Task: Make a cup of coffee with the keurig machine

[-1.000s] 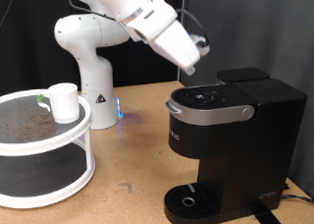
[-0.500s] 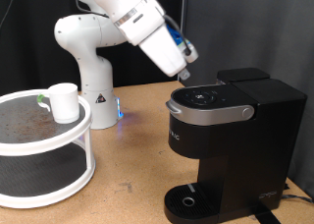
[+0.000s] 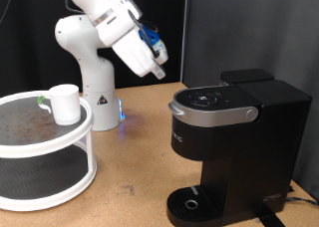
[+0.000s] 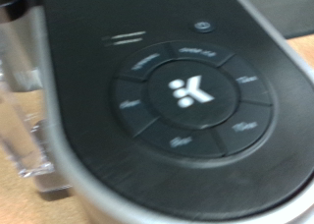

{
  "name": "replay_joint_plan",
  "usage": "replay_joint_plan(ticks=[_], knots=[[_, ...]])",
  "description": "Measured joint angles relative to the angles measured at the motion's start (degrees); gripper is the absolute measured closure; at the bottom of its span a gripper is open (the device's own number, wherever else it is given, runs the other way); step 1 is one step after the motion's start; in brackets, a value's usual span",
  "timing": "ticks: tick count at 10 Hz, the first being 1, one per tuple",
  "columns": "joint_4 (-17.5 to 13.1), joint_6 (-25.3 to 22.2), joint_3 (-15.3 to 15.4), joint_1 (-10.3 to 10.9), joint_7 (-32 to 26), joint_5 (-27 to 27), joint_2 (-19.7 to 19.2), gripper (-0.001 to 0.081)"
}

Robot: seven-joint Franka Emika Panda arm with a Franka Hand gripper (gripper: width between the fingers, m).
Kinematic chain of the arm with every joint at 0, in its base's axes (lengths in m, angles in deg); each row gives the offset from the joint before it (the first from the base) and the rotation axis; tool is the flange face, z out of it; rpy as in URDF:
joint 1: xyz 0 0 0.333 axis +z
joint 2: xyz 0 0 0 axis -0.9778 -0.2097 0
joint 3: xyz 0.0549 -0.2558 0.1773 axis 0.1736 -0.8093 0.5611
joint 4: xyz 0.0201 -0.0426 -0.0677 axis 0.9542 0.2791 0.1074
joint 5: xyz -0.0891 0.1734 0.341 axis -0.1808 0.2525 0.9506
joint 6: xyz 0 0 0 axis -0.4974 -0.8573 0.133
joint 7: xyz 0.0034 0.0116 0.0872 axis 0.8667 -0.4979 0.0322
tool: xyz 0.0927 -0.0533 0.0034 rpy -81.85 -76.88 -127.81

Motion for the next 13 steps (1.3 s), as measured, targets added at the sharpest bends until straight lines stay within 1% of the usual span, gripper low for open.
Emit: replay_joint_plan(ticks=[2,3,4,5,6,7,9,10,11,12,13], knots=[[2.71,-0.69,-1.29,-0.75,-3.14,-0.24,4.08,0.0803],[2.71,-0.69,-1.25,-0.74,-2.73,-0.25,3.92,0.0803],[2.60,-3.58,-1.84,-0.76,-3.60,-0.99,3.88,0.0803],[2.25,-9.12,-3.56,-1.01,-5.24,-2.59,4.07,0.0803],[2.05,-13.63,-5.64,-1.54,-7.41,-3.53,4.69,0.0803],[2.01,-16.72,-7.47,-2.26,-8.95,-4.25,5.62,0.0803],[1.97,-19.40,-10.02,-4.08,-10.91,-5.63,7.71,0.0803],[2.05,-20.59,-10.94,-4.37,-11.62,-5.78,8.81,0.0803],[2.15,-20.54,-10.85,-4.35,-11.42,-5.78,8.70,0.0803],[2.26,-21.82,-11.36,-4.38,-12.87,-5.92,8.69,0.0803],[2.40,-24.38,-12.74,-4.77,-15.00,-7.30,8.90,0.0803]])
